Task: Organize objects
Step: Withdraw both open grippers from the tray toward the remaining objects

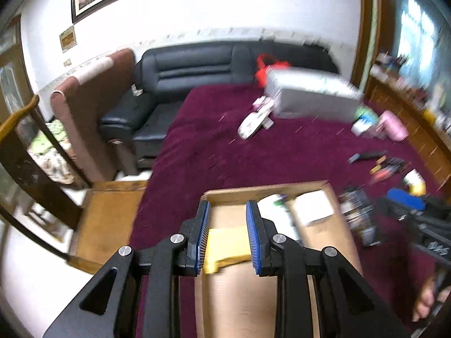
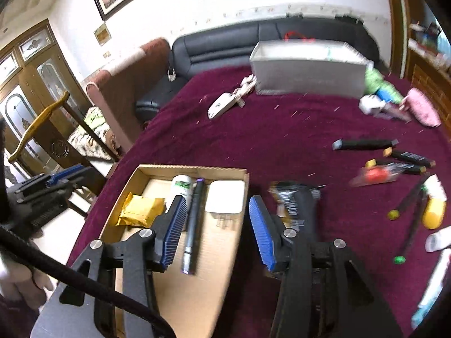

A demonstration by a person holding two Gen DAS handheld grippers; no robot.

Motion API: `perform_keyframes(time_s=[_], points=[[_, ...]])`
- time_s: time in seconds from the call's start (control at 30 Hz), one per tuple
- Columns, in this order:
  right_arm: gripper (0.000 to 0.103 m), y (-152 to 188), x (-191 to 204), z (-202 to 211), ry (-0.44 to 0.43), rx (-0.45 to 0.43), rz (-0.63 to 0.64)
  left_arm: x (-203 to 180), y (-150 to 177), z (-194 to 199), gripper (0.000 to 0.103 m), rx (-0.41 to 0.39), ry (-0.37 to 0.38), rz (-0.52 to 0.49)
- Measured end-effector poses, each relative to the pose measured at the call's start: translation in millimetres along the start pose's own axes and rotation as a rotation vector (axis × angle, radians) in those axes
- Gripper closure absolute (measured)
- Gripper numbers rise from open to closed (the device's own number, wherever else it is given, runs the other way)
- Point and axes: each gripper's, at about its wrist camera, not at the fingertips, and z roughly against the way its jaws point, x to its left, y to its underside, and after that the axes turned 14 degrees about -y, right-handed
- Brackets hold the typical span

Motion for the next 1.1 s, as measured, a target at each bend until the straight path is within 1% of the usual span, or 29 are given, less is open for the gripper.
perform_keyframes(time_s=[0.03, 0.1, 0.13, 0.17, 0.2, 0.23, 0.27, 0.3, 0.33, 0.37, 0.43, 0.5, 0.63, 0.67, 0.73, 0.8, 0.93, 1.0, 1.1], points=[[0.057, 2, -1, 12, 0.013, -0.022, 0.015, 0, 0, 9, 0.081, -0.019, 0.029, 0.025], [0.053, 7, -3, 39, 0.044, -0.075, 0.046, -1, 1, 32, 0.081, -0.076, 0.102, 0.084], [0.052, 10, -4, 54, 0.066, -0.108, 0.063, -3, 1, 40, 0.081, -0.100, 0.124, 0.100], [0.050, 14, -4, 75, 0.100, -0.160, 0.089, -6, 1, 51, 0.079, -0.132, 0.149, 0.113], [0.048, 16, -3, 87, 0.121, -0.190, 0.106, -11, 2, 63, 0.073, -0.170, 0.169, 0.119], [0.042, 20, -2, 105, 0.161, -0.239, 0.131, -15, 2, 73, 0.067, -0.199, 0.178, 0.122], [0.033, 24, -1, 122, 0.208, -0.292, 0.155, -22, 3, 83, 0.056, -0.236, 0.185, 0.122], [0.021, 28, 0, 138, 0.254, -0.343, 0.175, -28, 4, 91, 0.049, -0.262, 0.191, 0.121], [0.018, 34, 0, 157, 0.318, -0.410, 0.198, -34, 5, 99, 0.049, -0.285, 0.201, 0.117], [0.018, 36, 0, 165, 0.351, -0.440, 0.211, -46, 6, 105, 0.048, -0.304, 0.225, 0.104], [0.014, 42, -5, 183, 0.425, -0.482, 0.234, -66, 9, 109, 0.048, -0.300, 0.266, 0.070], [0.000, 45, -19, 194, 0.454, -0.463, 0.225, -91, 13, 105, 0.048, -0.268, 0.306, 0.035], [0.000, 55, -63, 210, 0.492, -0.411, 0.136, -139, 25, 89, 0.048, -0.177, 0.380, -0.028], [0.000, 57, -81, 216, 0.493, -0.393, 0.082, -152, 29, 85, 0.048, -0.144, 0.410, -0.037], [0.000, 64, -105, 225, 0.462, -0.370, -0.002, -172, 35, 77, 0.048, -0.089, 0.450, -0.052], [0.000, 69, -127, 232, 0.436, -0.346, -0.079, -194, 44, 73, 0.049, -0.039, 0.473, -0.076], [0.000, 80, -150, 229, 0.415, -0.292, -0.131, -228, 61, 66, 0.049, 0.014, 0.475, -0.128], [0.000, 83, -162, 224, 0.366, -0.267, -0.162, -234, 70, 65, 0.049, 0.033, 0.482, -0.134], [0.001, 76, -184, 198, 0.263, -0.219, -0.255, -236, 80, 56, 0.049, 0.067, 0.476, -0.129]])
